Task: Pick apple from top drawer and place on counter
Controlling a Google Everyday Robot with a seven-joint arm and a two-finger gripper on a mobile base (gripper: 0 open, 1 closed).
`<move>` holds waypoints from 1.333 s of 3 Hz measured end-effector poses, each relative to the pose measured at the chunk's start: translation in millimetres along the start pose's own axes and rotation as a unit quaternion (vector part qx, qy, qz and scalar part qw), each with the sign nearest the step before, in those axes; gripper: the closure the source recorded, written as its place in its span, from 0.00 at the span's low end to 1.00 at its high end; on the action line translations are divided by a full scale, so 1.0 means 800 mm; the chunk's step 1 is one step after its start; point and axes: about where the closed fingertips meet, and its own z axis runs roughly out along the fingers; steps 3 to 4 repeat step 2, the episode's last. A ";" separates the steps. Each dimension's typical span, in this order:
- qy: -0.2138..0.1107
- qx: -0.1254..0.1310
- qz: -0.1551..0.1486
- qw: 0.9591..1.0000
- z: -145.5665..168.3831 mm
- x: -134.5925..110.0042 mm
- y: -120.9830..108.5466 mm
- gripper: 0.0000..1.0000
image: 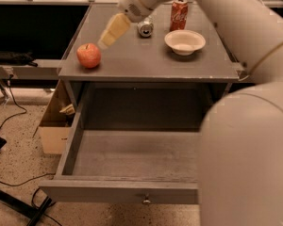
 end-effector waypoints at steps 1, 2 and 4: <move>-0.043 0.054 0.008 0.998 -0.113 0.004 0.027 0.00; -0.100 0.099 0.020 0.990 -0.166 0.008 0.065 0.00; -0.100 0.099 0.020 0.990 -0.166 0.008 0.065 0.00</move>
Offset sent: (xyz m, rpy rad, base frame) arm -0.1249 -0.2551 -0.0424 0.3126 -0.1318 -0.5408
